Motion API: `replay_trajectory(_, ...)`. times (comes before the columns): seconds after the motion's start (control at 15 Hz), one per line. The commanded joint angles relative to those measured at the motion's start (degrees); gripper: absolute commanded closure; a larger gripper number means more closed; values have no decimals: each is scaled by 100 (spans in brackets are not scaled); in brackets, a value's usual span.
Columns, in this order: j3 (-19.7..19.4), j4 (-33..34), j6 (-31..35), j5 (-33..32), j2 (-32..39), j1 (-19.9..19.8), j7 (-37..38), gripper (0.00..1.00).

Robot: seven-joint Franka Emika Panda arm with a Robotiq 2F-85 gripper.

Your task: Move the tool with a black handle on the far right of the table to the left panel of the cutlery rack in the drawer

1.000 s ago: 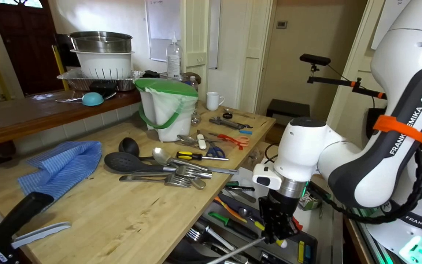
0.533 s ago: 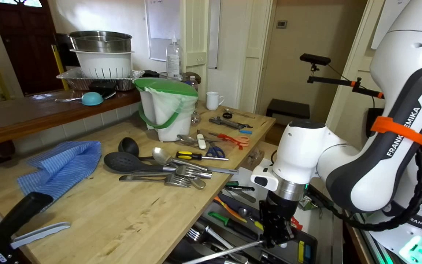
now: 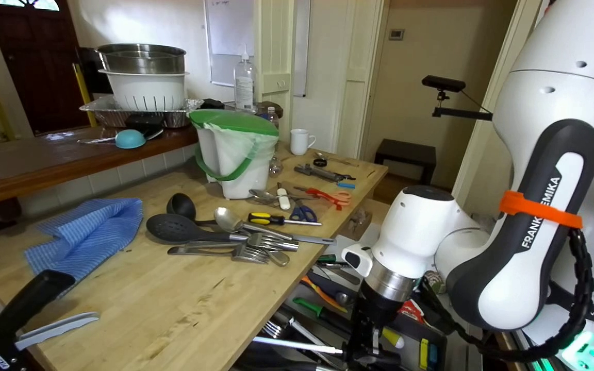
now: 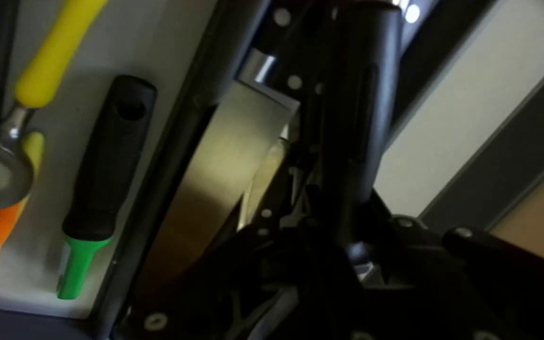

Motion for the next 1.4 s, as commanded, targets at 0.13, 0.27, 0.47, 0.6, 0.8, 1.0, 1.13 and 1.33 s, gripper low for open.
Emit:
replay_trajectory(0.13, 1407, 718, 888, 240, 1046, -905, 19, 94)
replay_trajectory(0.27, 1804, 843, 1051, 168, 1406, -1229, 25, 94)
replay_trajectory(0.47, 2039, 611, 1648, -953, 1781, -1798, 1154, 94)
replay_trajectory(0.6, 2058, 472, 2210, -1462, 2004, -2061, 1646, 94)
replay_trajectory(0.8, 1716, 336, 2882, -1975, 2182, -2015, 2203, 94)
replay_trajectory(1.0, 1491, 348, 3130, -2421, 2454, -2027, 2626, 94)
replay_trajectory(1.13, 1406, 468, 3024, -2701, 2678, -2022, 2780, 94)
replay_trajectory(1.33, 1463, 572, 2963, -3134, 2969, -2092, 2875, 94)
